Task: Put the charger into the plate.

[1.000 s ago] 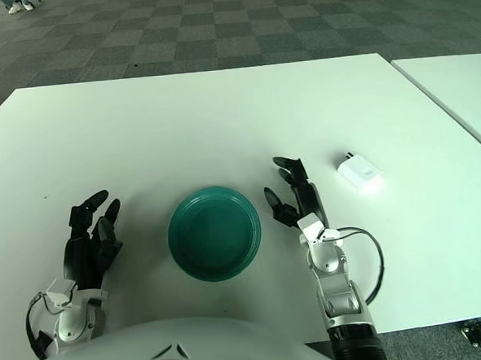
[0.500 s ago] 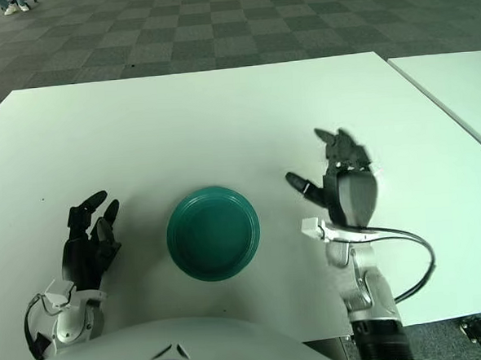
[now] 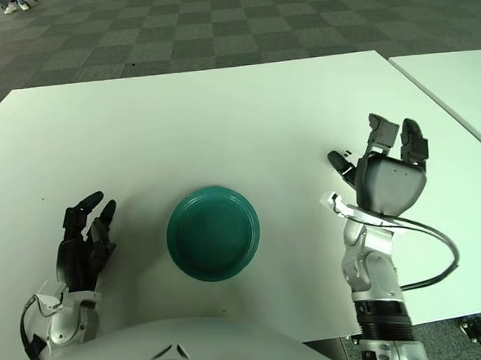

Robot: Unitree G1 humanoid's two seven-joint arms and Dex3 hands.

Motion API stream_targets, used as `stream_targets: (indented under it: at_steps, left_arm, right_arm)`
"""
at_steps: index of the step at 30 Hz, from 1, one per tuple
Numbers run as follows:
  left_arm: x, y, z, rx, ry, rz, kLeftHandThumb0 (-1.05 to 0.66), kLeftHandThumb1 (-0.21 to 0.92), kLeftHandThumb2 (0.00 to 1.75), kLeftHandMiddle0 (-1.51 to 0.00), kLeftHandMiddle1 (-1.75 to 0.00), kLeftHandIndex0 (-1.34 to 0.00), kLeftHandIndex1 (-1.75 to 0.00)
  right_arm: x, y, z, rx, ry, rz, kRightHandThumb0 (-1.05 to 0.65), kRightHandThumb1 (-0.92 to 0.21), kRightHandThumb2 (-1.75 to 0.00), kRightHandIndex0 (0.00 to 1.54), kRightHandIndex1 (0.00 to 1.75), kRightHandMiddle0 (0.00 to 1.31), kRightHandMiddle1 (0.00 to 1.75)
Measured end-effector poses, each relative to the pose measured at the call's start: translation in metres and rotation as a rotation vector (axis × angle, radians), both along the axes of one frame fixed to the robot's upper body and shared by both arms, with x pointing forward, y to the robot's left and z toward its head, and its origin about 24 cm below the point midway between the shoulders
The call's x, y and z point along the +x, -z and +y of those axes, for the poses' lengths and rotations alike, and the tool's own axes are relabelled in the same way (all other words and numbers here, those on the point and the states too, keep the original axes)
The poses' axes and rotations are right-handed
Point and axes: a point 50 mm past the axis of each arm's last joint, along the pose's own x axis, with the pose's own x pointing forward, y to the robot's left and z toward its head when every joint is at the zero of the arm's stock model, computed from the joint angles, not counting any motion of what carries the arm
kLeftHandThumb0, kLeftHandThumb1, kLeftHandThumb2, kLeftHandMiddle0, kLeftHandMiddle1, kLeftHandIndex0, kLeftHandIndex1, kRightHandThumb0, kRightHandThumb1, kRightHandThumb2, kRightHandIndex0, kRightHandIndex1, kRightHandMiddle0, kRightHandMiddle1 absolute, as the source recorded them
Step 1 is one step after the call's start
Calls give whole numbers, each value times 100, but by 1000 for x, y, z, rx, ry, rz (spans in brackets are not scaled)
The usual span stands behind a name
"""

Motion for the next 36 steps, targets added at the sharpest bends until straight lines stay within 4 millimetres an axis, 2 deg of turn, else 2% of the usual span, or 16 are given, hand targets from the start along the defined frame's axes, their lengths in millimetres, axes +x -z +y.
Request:
stream_targets:
  at_steps: [10,15,22,28,36]
  left_arm:
    - [0,0,5,12,0,5,-71,92,74,-49,-17,-14,-101]
    - [1,-1,6,17,5,7,-71,92,75,-48,-18,-13,-101]
    - [3,-1,6,20,19,9,-71,92,76,-46,-18,-12,-100]
    - [4,-1,6,17,27,4,-70,92,76,-46,-20,-13,-101]
    - [5,-1,6,4,35,3,-71,92,76,-44,-22,-11,-100]
  right_arm:
    - [3,1,1,-6,54,80,-96,-92,-94,35,5,0,80]
    - [14,5,-12,14,72,152,-98,-92,-94,34,3,0,75]
    - [32,-3,-31,10,139,221,-101,-92,-95,34,3,0,66]
    - [36,-6,-29,2,133,267,-101,-92,-94,34,3,0,64]
    - [47,4,-29,38,100,402,-101,-92,-85,30,1,0,60]
